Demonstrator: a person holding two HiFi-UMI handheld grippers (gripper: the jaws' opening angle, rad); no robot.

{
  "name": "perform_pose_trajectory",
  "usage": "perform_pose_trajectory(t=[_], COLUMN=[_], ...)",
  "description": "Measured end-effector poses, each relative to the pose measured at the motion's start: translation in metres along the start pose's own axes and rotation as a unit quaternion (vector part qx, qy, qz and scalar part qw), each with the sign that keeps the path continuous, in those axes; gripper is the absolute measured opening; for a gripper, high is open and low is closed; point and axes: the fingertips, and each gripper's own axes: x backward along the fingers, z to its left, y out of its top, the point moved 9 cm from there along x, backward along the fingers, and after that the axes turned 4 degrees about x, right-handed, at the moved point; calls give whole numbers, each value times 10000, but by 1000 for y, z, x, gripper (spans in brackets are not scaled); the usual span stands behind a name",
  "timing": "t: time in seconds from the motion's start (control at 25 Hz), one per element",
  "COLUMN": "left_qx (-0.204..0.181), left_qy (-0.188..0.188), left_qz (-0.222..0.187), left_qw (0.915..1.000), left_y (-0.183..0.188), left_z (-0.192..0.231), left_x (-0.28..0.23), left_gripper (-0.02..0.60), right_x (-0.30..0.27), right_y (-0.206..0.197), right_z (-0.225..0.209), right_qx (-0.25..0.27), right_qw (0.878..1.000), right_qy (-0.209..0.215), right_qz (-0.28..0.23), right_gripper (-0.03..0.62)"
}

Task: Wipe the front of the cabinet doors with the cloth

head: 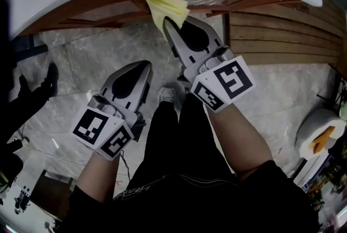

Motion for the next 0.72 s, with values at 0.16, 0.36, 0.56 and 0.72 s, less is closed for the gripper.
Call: perform_pose_trajectory(t=[0.16,0.36,0.56,0.72], left_qx=[61,55,77,134], left_qy=[61,73,93,71], left_qz=[16,72,115,151], left_qw=[10000,9999,9999,9998], left_y=[1,2,1,-2], left_z=[2,-2,-2,0], left_x=[-3,-14,-18,-18], left_gripper=[6,6,6,6], right_x=[-7,-6,-6,-6], right_y=[0,-3,-3,-3], right_z=[-6,-18,-25,-26], right_qx=[-35,-98,-104,-111], right_qw=[10000,9999,9997,9996], right_qy=[-42,-142,-212,-267], right_qz=[-1,12,2,-20], right_gripper=[41,41,41,41])
